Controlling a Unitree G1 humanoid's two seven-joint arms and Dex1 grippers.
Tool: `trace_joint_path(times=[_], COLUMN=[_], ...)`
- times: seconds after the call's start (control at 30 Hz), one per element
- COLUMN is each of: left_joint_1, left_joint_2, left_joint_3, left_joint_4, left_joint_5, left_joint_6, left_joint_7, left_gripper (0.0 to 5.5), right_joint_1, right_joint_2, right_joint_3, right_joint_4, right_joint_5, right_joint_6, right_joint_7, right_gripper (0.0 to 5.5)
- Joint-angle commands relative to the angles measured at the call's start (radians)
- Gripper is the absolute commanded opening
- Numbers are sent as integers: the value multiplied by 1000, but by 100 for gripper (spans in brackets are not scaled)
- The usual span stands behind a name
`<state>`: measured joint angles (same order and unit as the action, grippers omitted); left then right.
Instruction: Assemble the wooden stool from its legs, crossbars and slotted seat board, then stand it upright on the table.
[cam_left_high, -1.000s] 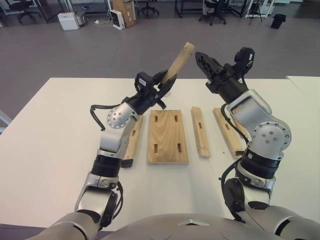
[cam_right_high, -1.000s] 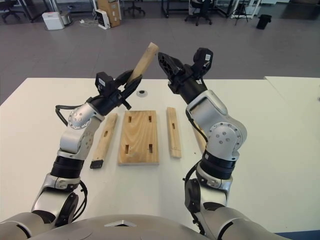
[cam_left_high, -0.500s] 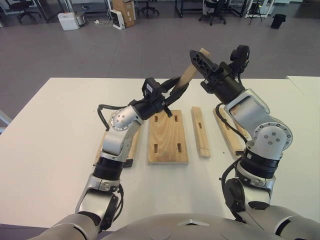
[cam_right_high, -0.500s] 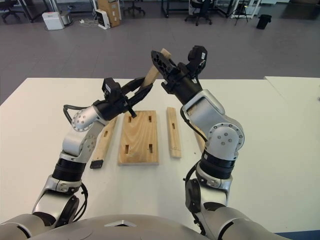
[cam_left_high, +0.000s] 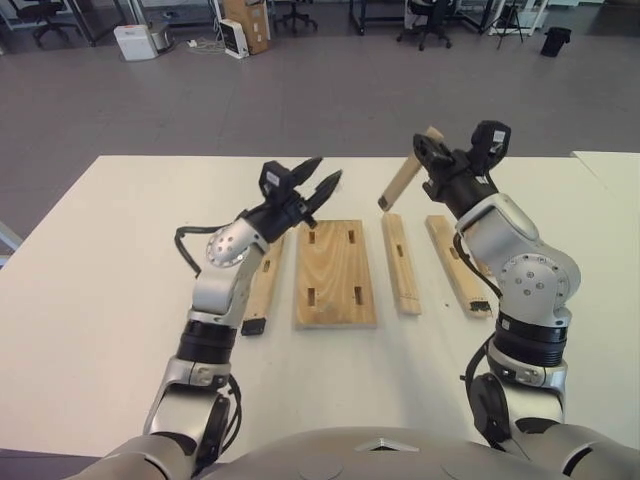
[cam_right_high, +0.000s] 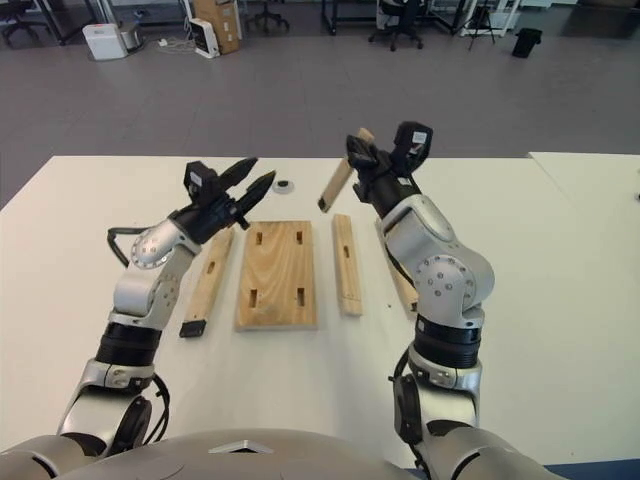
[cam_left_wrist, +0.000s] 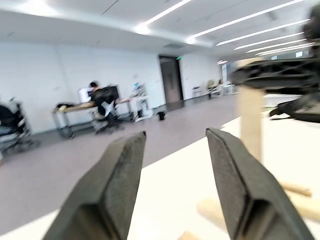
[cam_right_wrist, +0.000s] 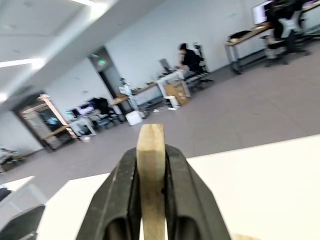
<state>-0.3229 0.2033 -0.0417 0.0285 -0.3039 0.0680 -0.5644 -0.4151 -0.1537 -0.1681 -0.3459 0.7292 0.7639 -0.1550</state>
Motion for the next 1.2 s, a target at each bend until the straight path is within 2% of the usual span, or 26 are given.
trace_joint_path(times=[0.03,0.1,0.17,0.33,0.53,0.83,1.03,1.2], left_joint_1=[130,164,171,147,118,140,149,181], left_joint_2=[28,24,39,63,67,60,49,51], left_joint_3=[83,103,103,136,139,144,133,130], left_joint_4=[-27,-39,-44,-23,42,75,97,85], left_joint_5=[7,5,2,11,22,26,46,52], left_joint_6=[28,33,48,42,14,-27,-49,-62], left_joint_7=[76,103,94,109,100,110,113,104], left_gripper=[219,219,219,219,219,219,219,219], right_joint_1=[89,144,180,218,222,183,169,282], right_joint_2=[-30,-20,-3,46,113,126,142,108], right_joint_3=[148,228,259,237,199,151,142,191], right_joint_4=[1,36,64,131,222,316,484,503], right_joint_5=[-210,-309,-370,-464,-479,-525,-555,-598], right_joint_6=[-101,-160,-198,-268,-350,-419,-499,-632], right_joint_7=[25,38,35,8,32,51,84,193], right_gripper=[42,42,42,42,42,42,42,42])
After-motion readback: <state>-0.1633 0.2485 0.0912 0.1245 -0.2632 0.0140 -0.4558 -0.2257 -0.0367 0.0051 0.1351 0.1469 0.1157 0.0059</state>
